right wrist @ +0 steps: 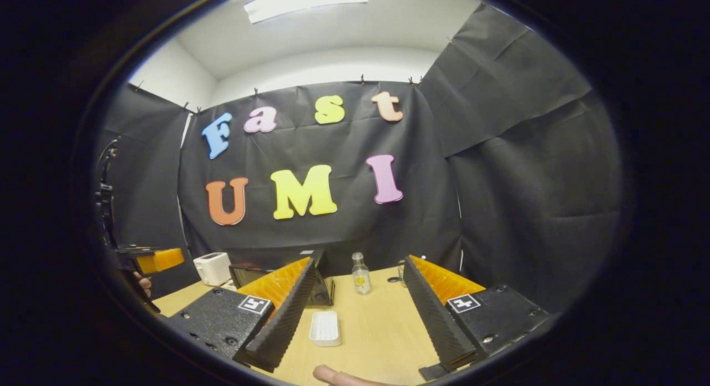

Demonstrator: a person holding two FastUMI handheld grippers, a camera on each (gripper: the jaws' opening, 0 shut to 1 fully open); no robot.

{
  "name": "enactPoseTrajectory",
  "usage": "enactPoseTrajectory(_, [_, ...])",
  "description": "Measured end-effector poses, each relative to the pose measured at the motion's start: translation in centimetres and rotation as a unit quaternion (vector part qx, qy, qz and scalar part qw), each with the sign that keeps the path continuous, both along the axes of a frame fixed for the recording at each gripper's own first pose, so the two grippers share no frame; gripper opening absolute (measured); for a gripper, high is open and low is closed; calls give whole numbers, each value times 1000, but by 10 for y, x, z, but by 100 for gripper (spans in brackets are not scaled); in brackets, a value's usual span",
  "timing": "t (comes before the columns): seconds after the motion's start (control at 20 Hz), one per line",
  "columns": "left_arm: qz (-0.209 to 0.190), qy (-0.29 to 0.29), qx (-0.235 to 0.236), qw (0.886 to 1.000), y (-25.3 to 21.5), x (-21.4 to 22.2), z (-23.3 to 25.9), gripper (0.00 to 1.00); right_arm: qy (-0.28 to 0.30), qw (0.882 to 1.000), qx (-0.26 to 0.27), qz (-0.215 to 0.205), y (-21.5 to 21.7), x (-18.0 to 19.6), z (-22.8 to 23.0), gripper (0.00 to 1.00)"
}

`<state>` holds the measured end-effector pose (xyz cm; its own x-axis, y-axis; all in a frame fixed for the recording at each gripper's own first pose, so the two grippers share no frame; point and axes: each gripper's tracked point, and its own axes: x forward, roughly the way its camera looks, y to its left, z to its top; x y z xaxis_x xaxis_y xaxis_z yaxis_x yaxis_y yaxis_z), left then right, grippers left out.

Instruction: Open the electric oven with the left hand, put the food in, and close the electric oven.

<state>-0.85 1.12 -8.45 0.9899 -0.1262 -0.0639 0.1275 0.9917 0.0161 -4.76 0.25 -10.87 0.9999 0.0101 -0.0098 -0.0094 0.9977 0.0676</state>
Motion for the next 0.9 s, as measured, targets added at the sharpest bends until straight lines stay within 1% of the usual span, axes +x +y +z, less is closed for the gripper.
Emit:
enactPoseTrajectory(0.05, [12,-9,7,1000,9,-12,2,95,-3,1000,-4,-1,-2,-1,3,100])
enactPoseTrajectory(0.1, [23,-13,8,1000,15,-21,1,95,-5,1000,-12,-3,-5,-4,3,95])
enactPoseTrajectory(0.15, [30,-12,7,999,18,-29,-2,95,-5,1000,-20,-5,-6,-5,3,95])
enactPoseTrajectory(0.2, [35,-13,9,999,21,-36,-2,95,-6,1000,-25,-5,-6,-8,4,100])
enactPoseTrajectory(0.25, [39,-18,14,999,24,-39,1,95,-7,1000,-28,-2,-4,-10,4,100])
enactPoseTrajectory(0.3, [42,-22,19,999,27,-41,4,95,-11,1000,-28,0,-1,-13,6,96])
enactPoseTrajectory(0.35, [47,-22,22,998,30,-43,4,95,-14,1000,-28,4,1,-15,9,100])
enactPoseTrajectory(0.4, [51,-22,21,998,32,-44,5,95,-17,999,-29,7,4,-18,10,100])
enactPoseTrajectory(0.45, [49,-24,21,998,30,-45,6,95,-21,999,-30,10,5,-20,12,100])
enactPoseTrajectory(0.5, [45,-23,21,999,27,-47,4,95,-25,999,-29,9,5,-22,14,96])
enactPoseTrajectory(0.7, [40,-30,19,999,24,-51,3,95,-37,999,-23,4,2,-27,16,96])
enactPoseTrajectory(0.75, [42,-32,20,998,25,-52,4,95,-39,999,-24,3,1,-27,17,100])
enactPoseTrajectory(0.8, [45,-30,21,998,26,-51,1,95,-40,999,-26,1,1,-28,18,95])
enactPoseTrajectory(0.9, [49,-29,17,998,27,-52,0,95,-42,999,-29,0,-1,-27,18,95])
